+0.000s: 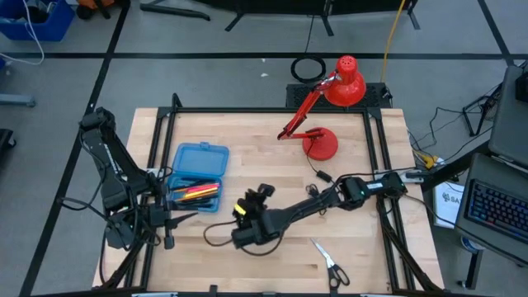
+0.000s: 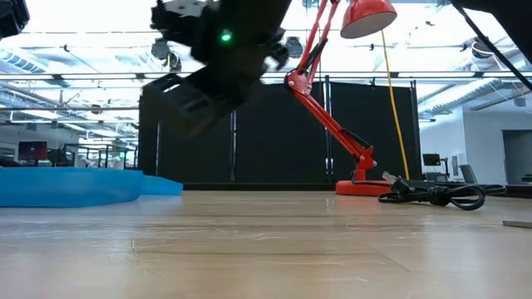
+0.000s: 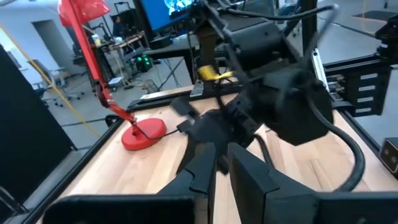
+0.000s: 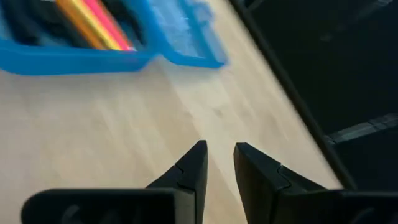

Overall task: Pick & place school supplies into a supply box
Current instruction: Put the black scissor into the supply box

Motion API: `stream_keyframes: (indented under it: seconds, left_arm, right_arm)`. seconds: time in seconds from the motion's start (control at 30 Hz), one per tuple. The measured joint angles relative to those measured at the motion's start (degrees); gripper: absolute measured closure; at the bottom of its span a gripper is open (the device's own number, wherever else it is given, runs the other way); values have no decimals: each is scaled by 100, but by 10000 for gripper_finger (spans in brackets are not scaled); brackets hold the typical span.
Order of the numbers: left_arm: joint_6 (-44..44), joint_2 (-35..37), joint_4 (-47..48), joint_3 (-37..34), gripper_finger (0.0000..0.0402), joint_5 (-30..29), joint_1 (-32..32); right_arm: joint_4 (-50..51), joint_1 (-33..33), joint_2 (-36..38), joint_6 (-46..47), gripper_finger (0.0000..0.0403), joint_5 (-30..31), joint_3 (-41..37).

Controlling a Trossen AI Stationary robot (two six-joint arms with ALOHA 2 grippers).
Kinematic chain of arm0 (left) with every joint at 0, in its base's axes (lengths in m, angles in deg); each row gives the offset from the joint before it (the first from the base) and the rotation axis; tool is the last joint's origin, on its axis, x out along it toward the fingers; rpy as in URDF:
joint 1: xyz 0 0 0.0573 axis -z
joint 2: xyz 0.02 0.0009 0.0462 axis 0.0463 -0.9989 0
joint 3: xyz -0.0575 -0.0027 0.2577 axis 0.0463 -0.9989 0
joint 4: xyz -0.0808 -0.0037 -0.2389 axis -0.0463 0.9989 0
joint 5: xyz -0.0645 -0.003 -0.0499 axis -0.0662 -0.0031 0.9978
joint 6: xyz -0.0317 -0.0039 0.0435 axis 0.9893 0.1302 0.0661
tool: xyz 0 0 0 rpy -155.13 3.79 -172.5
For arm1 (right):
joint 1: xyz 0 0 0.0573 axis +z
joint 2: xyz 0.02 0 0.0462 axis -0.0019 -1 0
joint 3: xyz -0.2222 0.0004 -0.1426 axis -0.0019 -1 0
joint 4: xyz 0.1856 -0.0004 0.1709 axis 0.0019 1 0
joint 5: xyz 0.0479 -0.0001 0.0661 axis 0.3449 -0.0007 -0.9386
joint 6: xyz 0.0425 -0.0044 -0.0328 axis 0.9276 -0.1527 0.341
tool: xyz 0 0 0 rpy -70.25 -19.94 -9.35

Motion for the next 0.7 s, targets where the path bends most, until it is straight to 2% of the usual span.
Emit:
stream_keyframes:
  seconds: [0.17, 0.4, 0.6, 0.7]
  left_arm:
    - [0, 0, 2, 0, 353, -61, 0]
    - [2, 0, 2, 0, 353, -63, 0]
    - [-84, 2, 2, 0, 353, -108, 0]
    - [-117, 2, 0, 2, 353, -294, 0]
  right_arm:
    - [942, 238, 72, 1367, 352, 88, -2]
    - [2017, 689, 107, 2695, 374, -45, -2]
    - [3234, 1132, 109, 4495, 383, -14, -2]
    - [3270, 1375, 114, 4649, 385, 185, -2]
